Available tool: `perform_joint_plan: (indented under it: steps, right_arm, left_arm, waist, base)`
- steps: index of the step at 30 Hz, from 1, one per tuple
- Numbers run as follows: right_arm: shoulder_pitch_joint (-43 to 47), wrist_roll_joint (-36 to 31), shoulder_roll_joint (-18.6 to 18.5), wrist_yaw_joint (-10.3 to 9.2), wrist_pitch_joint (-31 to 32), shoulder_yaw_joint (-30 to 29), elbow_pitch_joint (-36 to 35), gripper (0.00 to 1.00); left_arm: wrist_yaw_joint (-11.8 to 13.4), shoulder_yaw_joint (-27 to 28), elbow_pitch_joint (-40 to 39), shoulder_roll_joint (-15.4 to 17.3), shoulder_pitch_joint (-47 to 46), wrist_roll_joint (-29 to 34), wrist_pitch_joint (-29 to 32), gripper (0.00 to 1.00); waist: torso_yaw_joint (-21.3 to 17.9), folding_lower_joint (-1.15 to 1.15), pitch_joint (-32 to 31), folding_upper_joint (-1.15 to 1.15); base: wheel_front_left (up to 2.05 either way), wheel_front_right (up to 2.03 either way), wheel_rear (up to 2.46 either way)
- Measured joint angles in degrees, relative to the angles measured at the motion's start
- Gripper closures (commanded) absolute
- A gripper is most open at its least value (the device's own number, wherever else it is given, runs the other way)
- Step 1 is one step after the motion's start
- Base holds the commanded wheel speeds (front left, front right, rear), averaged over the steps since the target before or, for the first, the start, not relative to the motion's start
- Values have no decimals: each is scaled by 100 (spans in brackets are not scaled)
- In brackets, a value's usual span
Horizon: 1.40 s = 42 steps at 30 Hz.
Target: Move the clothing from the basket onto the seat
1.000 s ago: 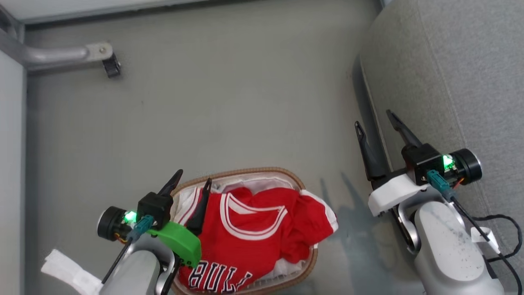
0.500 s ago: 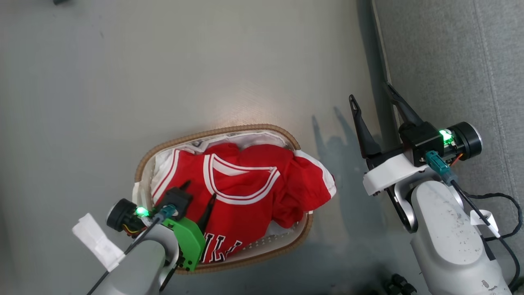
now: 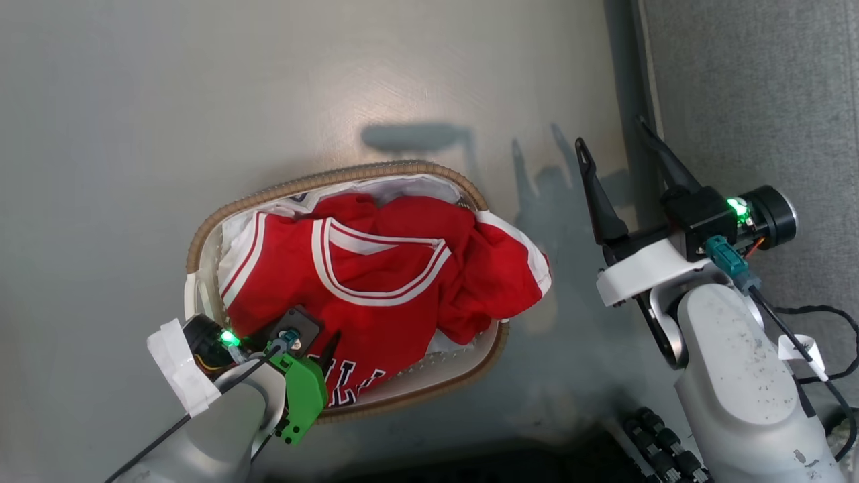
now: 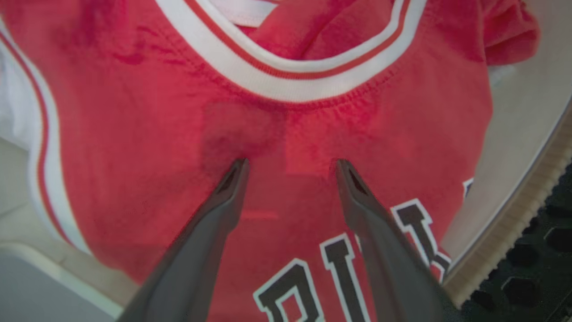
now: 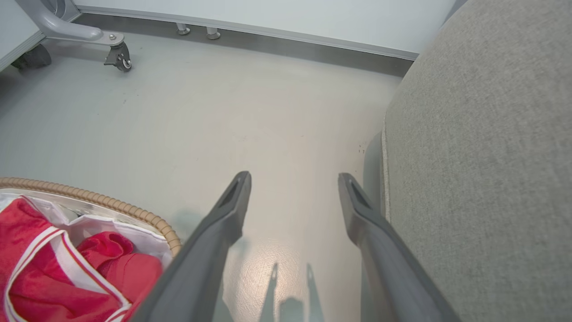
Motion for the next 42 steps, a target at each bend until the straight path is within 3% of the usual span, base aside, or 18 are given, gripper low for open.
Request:
perform_joint_plan:
  steps: [14,31,32,33,34,42]
  right_arm:
    - [-169,20,-1,0,0,-98,-313,0]
    - [-170,16,0,1,0,-185,-469,0]
    - [-169,16,0,1,0,-185,-469,0]
    - [-165,16,-1,0,0,-186,-469,0]
    - [-157,15,-1,0,0,-185,-468,0]
    - [-142,12,-1,1,0,-164,-419,0]
  left_arm:
    - [-1,-423,288,-35,-733,-68,-1,0]
    - [-1,-509,357,-54,-1160,-10,-5,0]
    - [-1,-491,348,-56,-1160,-22,-5,14]
    - [0,-489,344,-57,-1160,-24,-5,64]
    - [0,-502,335,-62,-1151,-26,-5,100]
    - [-1,-643,408,-64,-1135,-127,-4,100]
  waist:
    - [-51,0,790,0]
    - [-70,0,1349,0]
    - [-69,0,1345,0]
    - [-69,0,1338,0]
    - [-70,0,1330,0]
    - [-108,0,1215,0]
  base:
    - [0,0,0]
    - [0,0,0]
    - [0,0,0]
    - [0,0,0]
    - [0,0,0]
    - [0,0,0]
